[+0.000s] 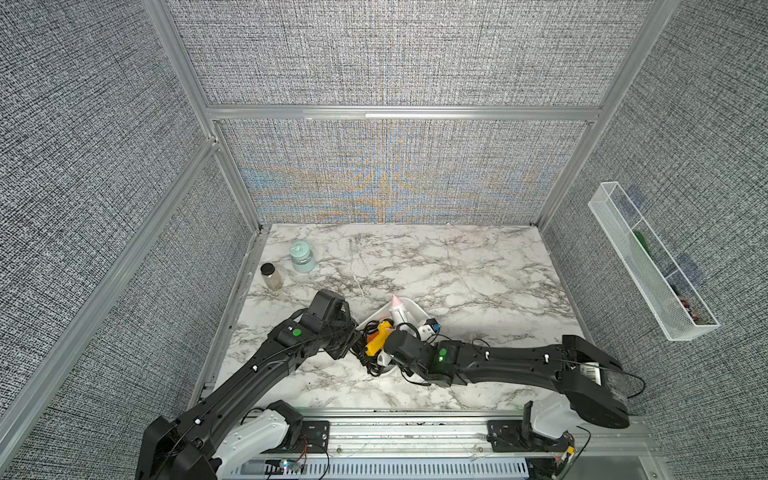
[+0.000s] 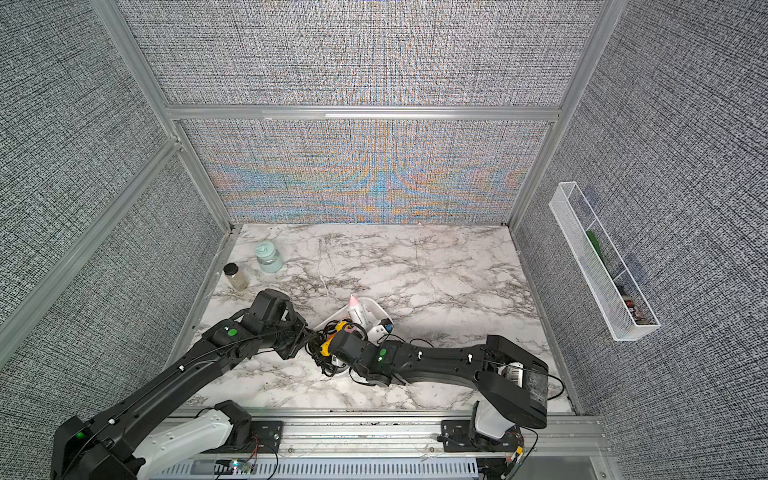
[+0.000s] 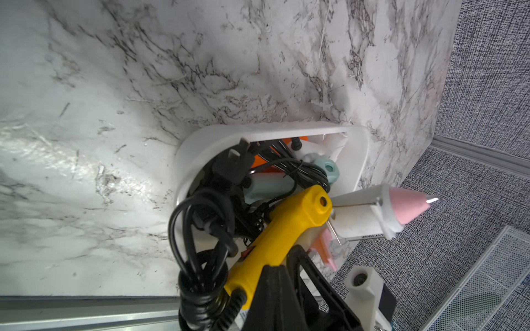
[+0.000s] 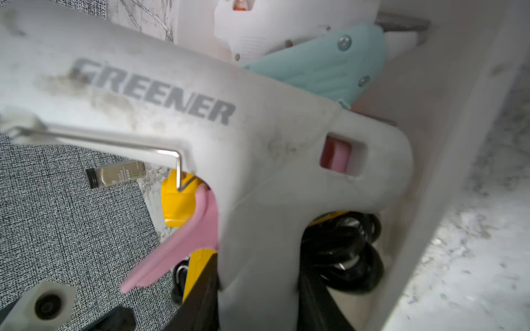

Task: Put the hot melt glue gun into the storage box
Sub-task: Place the hot melt adhesive gun in the storage box.

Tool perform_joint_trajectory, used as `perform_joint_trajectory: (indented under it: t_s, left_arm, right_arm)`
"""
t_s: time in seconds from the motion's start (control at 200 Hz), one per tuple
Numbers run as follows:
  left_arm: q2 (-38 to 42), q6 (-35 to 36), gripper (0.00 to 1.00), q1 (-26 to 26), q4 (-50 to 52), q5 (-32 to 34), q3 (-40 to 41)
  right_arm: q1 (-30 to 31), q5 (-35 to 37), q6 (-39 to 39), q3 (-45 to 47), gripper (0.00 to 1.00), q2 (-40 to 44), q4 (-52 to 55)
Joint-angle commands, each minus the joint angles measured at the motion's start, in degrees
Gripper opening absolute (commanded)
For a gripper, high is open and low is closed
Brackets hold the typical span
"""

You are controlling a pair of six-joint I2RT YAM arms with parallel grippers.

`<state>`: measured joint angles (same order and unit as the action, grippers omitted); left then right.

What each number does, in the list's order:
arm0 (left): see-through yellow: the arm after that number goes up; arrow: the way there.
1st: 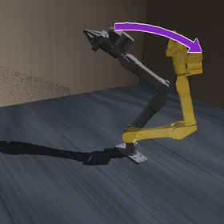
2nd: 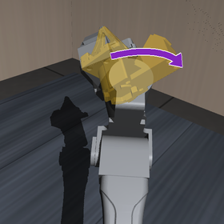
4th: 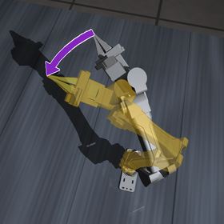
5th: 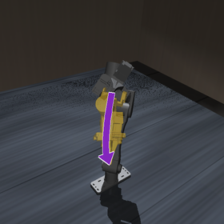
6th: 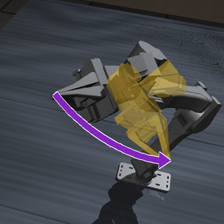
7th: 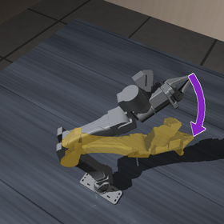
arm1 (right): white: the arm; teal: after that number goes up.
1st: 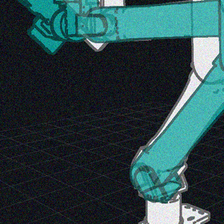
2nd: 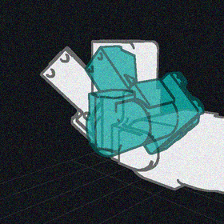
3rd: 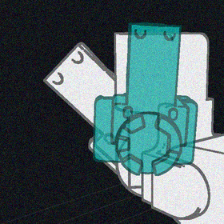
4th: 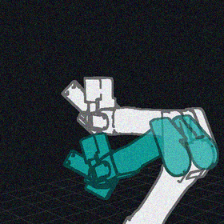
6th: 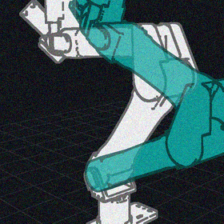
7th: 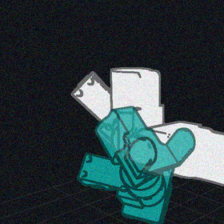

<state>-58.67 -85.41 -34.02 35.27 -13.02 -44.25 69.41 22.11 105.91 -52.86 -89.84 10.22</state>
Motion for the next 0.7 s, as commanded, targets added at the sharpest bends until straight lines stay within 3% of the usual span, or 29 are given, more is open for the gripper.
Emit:
perform_joint_trajectory:
  t_s: [0.0, 0.14, 0.26, 0.5, 0.696]
  left_arm:
    - [-0.43, 2.22, 0.00, 0.34, 2.47, 1.23, -1.51]
    - [-0.73, 3.18, 0.00, 0.61, 3.87, 1.76, -3.62]
    - [-1.08, 3.49, 0.00, 0.71, 4.33, 1.88, -4.37]
    - [-1.05, 3.80, 0.00, 0.80, 4.66, 1.46, -4.53]
    - [-1.09, 4.10, 0.00, 0.95, 4.72, 2.12, -4.80]
  right_arm:
    - [0.29, -2.67, 0.46, 0.43, 0.28, 0.85, 7.47]
    - [0.20, -1.47, -0.64, -0.89, 0.46, 1.17, 9.59]
    - [0.03, -1.23, -0.82, -1.32, 0.49, 0.92, 9.65]
    - [-0.06, 2.54, -1.21, -2.71, 0.67, 3.21, 12.16]
    - [0.05, 6.57, -6.83, -7.24, 0.77, 6.07, 14.72]
